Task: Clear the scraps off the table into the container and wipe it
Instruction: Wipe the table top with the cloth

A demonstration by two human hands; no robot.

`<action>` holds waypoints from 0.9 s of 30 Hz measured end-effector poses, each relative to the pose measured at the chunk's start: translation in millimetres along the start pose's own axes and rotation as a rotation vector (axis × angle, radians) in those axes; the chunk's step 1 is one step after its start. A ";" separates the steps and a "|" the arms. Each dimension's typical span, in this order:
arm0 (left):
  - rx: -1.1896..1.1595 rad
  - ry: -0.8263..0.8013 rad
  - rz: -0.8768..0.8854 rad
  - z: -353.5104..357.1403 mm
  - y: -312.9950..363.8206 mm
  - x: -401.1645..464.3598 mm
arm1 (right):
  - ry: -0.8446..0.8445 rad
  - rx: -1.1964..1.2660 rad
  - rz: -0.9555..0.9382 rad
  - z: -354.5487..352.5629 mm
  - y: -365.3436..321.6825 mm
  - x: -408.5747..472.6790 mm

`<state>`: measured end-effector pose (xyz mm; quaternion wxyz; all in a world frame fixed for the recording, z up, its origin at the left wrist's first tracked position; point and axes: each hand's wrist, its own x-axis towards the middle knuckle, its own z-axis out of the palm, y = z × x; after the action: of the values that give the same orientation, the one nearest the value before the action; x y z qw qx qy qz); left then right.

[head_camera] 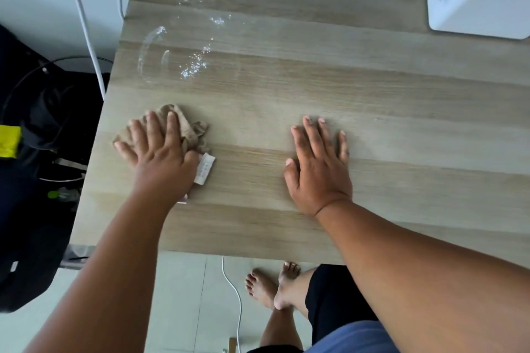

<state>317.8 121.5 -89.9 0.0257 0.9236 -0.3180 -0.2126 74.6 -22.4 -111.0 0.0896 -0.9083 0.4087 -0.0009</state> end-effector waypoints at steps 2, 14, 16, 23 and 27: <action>0.014 -0.003 0.100 6.1 13.5 -10.8 | 0.011 0.005 -0.001 -0.3 -0.3 0.1; -0.011 0.011 0.287 32.6 -49.2 -121.0 | 0.009 0.002 -0.005 -0.1 -0.2 -0.2; -0.057 0.001 0.215 27.5 -59.2 -125.8 | 0.012 0.003 -0.006 0.5 0.7 -0.7; -0.060 -0.060 0.083 14.6 -49.7 -109.5 | 0.016 0.004 -0.010 1.1 1.7 -0.3; -0.102 -0.059 -0.004 8.7 -41.8 -90.7 | 0.005 0.007 -0.010 0.2 2.7 -1.4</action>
<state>274.3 209.8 -71.3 0.0631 0.9151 -0.3054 -0.2557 71.7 -23.1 -111.5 0.0917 -0.9100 0.4044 -0.0049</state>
